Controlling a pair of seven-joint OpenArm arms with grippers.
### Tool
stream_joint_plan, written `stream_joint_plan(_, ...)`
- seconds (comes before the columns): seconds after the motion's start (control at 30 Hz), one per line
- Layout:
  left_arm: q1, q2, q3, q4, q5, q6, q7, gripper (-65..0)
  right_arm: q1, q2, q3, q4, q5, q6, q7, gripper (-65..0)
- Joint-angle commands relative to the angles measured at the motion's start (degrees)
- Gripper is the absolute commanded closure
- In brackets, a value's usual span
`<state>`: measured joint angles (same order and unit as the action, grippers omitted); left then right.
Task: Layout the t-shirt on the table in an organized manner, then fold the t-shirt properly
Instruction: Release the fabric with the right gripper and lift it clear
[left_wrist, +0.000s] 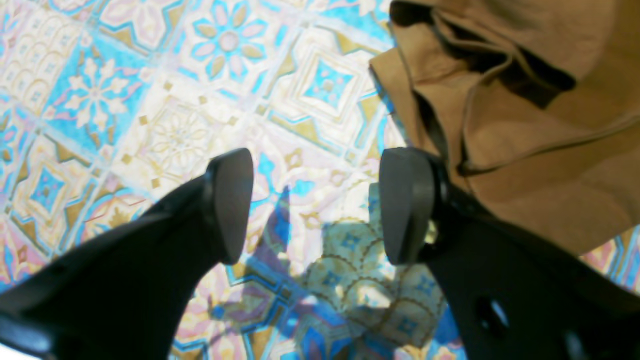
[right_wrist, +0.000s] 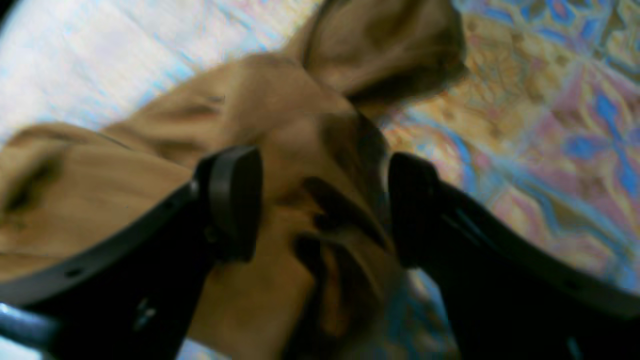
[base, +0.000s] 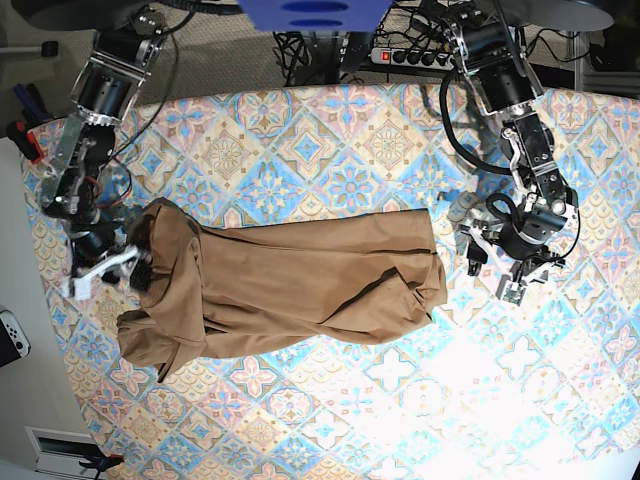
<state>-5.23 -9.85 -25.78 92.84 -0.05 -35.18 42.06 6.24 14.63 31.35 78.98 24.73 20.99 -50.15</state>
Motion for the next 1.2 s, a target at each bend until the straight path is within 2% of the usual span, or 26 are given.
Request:
stream_joint_plan(0.0, -1.1, -0.4, -0.1, 1.1, -0.8, 0.1, -1.2, -38.7, 0.5, 1.1, -0.1, 0.9, -0.3, 0.2, 1.1, -38.5)
stream_joint_plan(0.1, -1.1, -0.3, 0.0, 1.1, -0.8, 0.1, -1.2, -38.7, 0.3, 1.1, -1.2, 1.3, -3.8, 1.1, 1.1, -38.5)
stream_joint_plan(0.23, -1.1, -0.3, 0.0, 1.1, -0.8, 0.1, -1.2, -38.7, 0.2, 1.1, 1.0, 1.3, -6.6, 6.6, 1.6, -38.5)
stream_joint_plan(0.33, -1.1, -0.3, 0.0, 1.1, -0.8, 0.1, -1.2, -38.7, 0.2, 1.1, 2.8, 1.3, -7.0, 8.7, 1.9, -38.5)
stream_joint_plan(0.73, -1.1, -0.2, 0.1, 1.1, -0.8, 0.1, -1.2, -38.7, -2.4, 1.2, 2.9, 0.6, -7.3, 8.8, 2.1, -38.5)
stream_joint_plan(0.9, -1.1, -0.2, 0.1, 1.2, -0.8, 0.1, -1.2, -38.7, -2.5, 1.2, 2.8, -0.3, -7.3, 8.8, 5.4, -38.5)
stream_joint_plan(1.17, 0.1, -0.1, 0.1, 4.8, -0.8, 0.1, -1.2, -38.7, -2.2, 1.2, 2.8, -5.4, -7.3, 8.8, 6.2, -38.5)
